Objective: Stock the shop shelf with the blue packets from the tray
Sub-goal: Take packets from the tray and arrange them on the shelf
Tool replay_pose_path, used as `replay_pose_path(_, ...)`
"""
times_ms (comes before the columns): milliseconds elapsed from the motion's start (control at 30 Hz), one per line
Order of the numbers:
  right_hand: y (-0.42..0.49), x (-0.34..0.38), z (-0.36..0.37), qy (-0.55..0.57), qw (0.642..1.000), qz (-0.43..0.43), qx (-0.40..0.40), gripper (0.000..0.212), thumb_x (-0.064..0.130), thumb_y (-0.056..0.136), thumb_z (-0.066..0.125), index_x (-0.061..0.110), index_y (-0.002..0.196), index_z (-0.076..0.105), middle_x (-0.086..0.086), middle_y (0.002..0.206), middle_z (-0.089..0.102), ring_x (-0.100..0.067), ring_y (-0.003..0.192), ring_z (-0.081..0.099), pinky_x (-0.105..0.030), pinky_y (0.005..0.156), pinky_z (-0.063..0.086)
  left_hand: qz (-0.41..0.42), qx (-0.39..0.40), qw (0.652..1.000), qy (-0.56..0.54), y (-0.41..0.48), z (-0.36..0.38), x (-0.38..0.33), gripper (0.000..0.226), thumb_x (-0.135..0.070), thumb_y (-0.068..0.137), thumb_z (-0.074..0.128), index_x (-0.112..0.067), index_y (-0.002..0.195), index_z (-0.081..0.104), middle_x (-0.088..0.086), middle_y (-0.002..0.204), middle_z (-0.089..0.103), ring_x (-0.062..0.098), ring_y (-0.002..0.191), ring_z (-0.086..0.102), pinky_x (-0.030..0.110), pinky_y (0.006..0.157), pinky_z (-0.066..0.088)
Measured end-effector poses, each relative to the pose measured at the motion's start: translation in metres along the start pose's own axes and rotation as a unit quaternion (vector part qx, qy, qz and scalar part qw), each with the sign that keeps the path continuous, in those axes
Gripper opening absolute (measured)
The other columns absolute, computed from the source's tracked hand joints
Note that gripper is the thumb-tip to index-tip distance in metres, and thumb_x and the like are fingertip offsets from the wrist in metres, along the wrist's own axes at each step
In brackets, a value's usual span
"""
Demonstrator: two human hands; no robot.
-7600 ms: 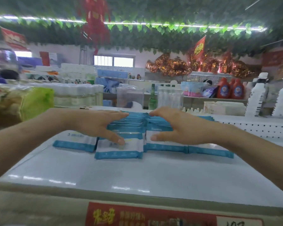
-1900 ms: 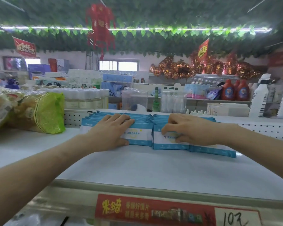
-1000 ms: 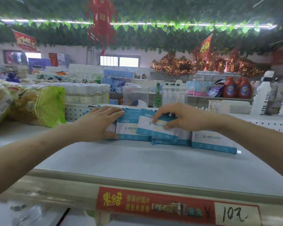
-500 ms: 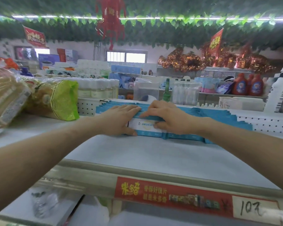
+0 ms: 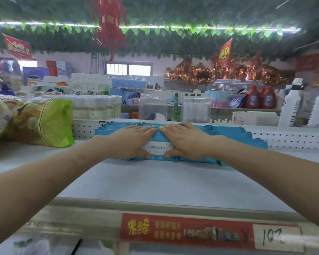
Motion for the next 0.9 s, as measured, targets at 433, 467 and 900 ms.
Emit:
replay_pose_path(433,-0.175,-0.202,0.034,0.295,0.903,0.297,0.092,0.124,0.087,0.063,0.070,0.041,0.161,0.009,0.011,0.171,0.010,-0.019,0.154,0.020,-0.048,0.124,0.025,0.071,-0.074,0.995,-0.013,0.049,-0.042,-0.102,0.117,-0.083,0.086,0.049,-0.013,0.164,-0.003,0.002,0.173,0.000,0.018,0.158,0.007,0.031,0.126,0.004)
replay_pose_path(467,-0.188,-0.208,0.045,0.326,0.886,0.311,0.111,0.128,0.083,0.062,0.076,0.041,0.161,0.007,0.012,0.171,0.009,-0.019,0.154,0.020,-0.046,0.124,0.024,0.074,-0.070,0.995,-0.014,0.057,-0.040,-0.111,0.118,-0.083,0.085,0.050,-0.012,0.164,-0.003,0.003,0.173,0.001,0.019,0.158,0.007,0.031,0.126,0.004)
replay_pose_path(900,-0.189,-0.198,0.100,0.463,0.831,0.284,0.123,0.124,0.068,0.059,0.090,0.038,0.153,0.015,0.016,0.133,0.050,-0.008,0.121,0.054,-0.035,0.109,0.049,0.037,0.008,0.999,0.005,0.087,-0.027,-0.113,0.111,-0.087,0.081,0.049,-0.021,0.162,0.010,-0.004,0.172,0.010,0.023,0.151,0.030,0.042,0.119,0.036)
Point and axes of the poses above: each hand's wrist, its own y-axis towards the middle knuckle, its own z-axis out of the palm, x = y × z, the point moved 10 cm from there along y, towards the middle knuckle
